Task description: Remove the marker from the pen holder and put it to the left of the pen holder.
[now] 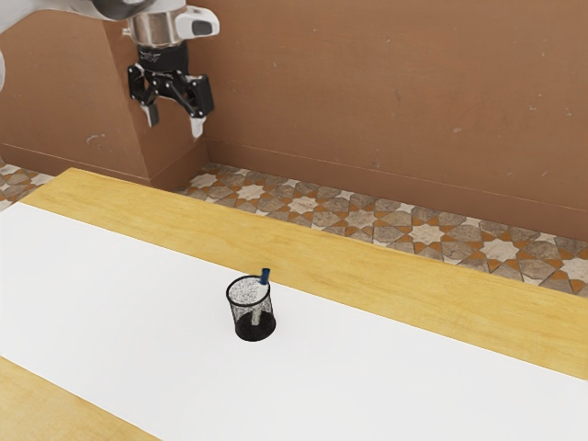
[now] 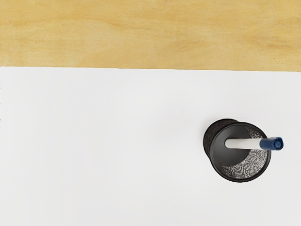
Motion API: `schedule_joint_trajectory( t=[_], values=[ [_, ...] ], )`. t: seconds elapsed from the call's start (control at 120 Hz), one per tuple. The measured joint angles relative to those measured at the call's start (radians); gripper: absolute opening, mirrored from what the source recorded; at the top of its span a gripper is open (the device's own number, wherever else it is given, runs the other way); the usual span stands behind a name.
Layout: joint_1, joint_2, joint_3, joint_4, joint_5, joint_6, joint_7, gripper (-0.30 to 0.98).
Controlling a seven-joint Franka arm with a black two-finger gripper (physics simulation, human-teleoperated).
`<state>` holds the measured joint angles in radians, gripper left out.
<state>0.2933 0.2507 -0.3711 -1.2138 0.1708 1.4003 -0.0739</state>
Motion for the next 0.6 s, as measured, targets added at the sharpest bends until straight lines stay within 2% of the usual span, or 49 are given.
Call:
schedule_joint_trajectory(
  t=[0.142, 0.333, 0.492, 0.6],
  values=[
    [-0.003, 0.002, -0.013, 0.000, 0.005, 0.087, -0.015, 0.69],
    [-0.029, 0.179, -0.047, -0.009, 0.031, 0.212, -0.031, 0.69],
    [-0.044, 0.226, -0.047, -0.063, 0.044, 0.241, -0.046, 0.69],
    [-0.052, 0.224, -0.043, -0.161, 0.002, 0.266, -0.057, 0.69]
  ],
)
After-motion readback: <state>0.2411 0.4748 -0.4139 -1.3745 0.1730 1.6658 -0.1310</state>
